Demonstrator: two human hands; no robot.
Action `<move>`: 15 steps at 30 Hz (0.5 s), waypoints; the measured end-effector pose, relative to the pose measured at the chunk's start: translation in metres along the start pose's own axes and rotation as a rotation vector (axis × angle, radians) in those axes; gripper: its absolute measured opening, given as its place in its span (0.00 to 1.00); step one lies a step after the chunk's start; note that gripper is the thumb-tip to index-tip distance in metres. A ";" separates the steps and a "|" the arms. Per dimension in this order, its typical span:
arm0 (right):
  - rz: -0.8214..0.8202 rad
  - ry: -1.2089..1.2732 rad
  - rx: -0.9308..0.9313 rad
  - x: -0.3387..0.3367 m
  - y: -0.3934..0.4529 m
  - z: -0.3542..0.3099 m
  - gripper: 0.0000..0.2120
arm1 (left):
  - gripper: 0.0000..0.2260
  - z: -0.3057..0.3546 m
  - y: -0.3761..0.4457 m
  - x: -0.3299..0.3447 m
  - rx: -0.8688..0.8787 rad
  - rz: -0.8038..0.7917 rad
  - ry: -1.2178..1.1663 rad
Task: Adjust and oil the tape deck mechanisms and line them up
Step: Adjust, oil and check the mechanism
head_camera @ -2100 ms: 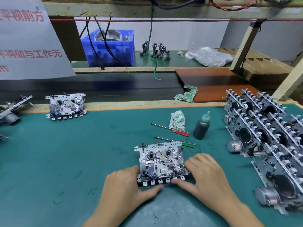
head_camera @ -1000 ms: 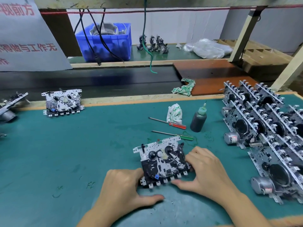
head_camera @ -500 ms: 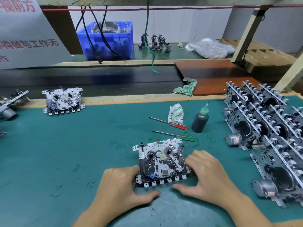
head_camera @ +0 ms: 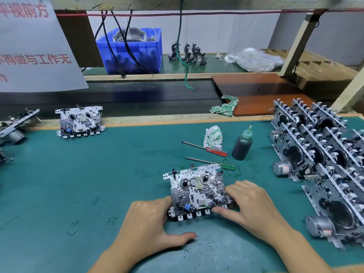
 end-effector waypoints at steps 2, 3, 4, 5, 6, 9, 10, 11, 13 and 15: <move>-0.021 0.025 -0.005 0.001 -0.001 0.000 0.29 | 0.24 0.000 0.000 0.001 0.003 0.024 0.027; -0.032 0.041 -0.006 0.001 -0.002 0.000 0.29 | 0.22 -0.001 0.000 0.000 -0.003 0.046 0.045; -0.039 0.056 -0.008 0.002 -0.002 -0.001 0.28 | 0.22 -0.002 -0.001 0.000 -0.018 0.071 0.061; -0.039 0.072 -0.010 0.001 -0.003 -0.003 0.27 | 0.22 -0.004 -0.001 -0.001 -0.038 0.091 0.079; -0.036 0.095 -0.010 0.001 -0.002 -0.004 0.27 | 0.22 -0.006 -0.001 -0.001 -0.058 0.104 0.100; -0.018 0.157 0.013 0.000 -0.001 -0.005 0.26 | 0.24 -0.012 -0.001 -0.002 -0.114 0.128 0.128; -0.014 0.153 0.014 0.000 -0.002 -0.004 0.26 | 0.24 -0.013 -0.001 -0.003 -0.125 0.135 0.114; -0.016 0.140 0.010 0.000 -0.002 -0.004 0.26 | 0.24 -0.013 -0.001 -0.003 -0.122 0.134 0.098; -0.028 0.096 -0.016 0.003 -0.005 -0.004 0.25 | 0.23 -0.012 0.000 0.000 -0.084 0.106 0.082; -0.026 0.045 -0.031 0.005 -0.007 -0.005 0.24 | 0.23 -0.012 0.001 0.003 -0.070 0.065 0.064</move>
Point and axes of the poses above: each hand's wrist, its own y-axis towards the middle knuckle, its own x-axis out of the palm, z = x × y, the point moved 6 cm from there along y, towards the middle knuckle, and after that the axes turned 11 degrees about -y, right-handed, at the moved point
